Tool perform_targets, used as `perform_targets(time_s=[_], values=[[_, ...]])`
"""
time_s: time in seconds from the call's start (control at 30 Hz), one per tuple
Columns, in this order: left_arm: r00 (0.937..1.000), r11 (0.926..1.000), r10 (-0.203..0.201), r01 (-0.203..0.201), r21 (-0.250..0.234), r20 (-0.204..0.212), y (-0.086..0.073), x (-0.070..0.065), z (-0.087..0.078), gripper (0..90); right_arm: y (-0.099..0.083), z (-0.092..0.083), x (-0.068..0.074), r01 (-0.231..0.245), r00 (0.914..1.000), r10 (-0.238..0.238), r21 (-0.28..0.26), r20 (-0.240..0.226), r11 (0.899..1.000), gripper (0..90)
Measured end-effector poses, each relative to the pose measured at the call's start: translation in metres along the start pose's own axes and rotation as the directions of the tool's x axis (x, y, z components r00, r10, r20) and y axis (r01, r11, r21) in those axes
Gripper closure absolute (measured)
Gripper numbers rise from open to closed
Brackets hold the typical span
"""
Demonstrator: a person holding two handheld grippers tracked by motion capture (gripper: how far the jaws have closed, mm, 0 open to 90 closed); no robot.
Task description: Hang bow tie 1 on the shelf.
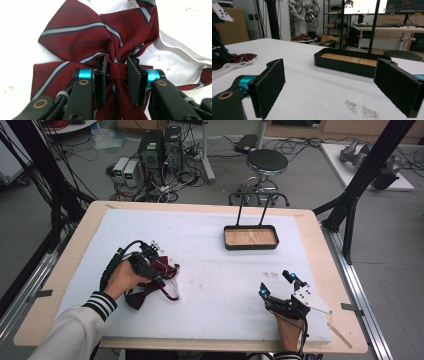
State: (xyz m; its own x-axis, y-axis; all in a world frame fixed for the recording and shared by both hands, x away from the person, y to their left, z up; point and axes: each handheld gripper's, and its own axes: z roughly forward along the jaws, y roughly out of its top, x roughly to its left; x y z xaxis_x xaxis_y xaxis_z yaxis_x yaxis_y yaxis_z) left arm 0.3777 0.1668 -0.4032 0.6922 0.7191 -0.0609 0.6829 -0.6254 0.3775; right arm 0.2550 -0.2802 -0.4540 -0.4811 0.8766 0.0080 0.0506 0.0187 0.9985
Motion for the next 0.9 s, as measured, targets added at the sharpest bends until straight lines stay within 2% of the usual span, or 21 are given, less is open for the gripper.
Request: perform_targets(time_s=[0.37, 0.5, 0.9], values=[[1.0000, 0.9999, 0.003, -0.003, -0.012, -0.002, -0.001, 0.000, -0.002, 73.1, 0.000, 0.000, 0.000, 0.000, 1.0000, 0.000, 0.001, 0.001, 1.000, 9.4], [0.9998, 0.9994, 0.010, -0.011, -0.032, -0.015, -0.002, 0.000, -0.004, 73.7, 0.000, 0.000, 0.001, -0.003, 1.0000, 0.003, 0.003, 0.000, 1.000, 9.4], [0.9999, 0.9965, 0.010, -0.011, -0.083, -0.010, -0.004, 0.002, -0.011, 74.0, 0.000, 0.000, 0.001, -0.004, 1.0000, 0.004, 0.005, 0.000, 1.000, 9.4]])
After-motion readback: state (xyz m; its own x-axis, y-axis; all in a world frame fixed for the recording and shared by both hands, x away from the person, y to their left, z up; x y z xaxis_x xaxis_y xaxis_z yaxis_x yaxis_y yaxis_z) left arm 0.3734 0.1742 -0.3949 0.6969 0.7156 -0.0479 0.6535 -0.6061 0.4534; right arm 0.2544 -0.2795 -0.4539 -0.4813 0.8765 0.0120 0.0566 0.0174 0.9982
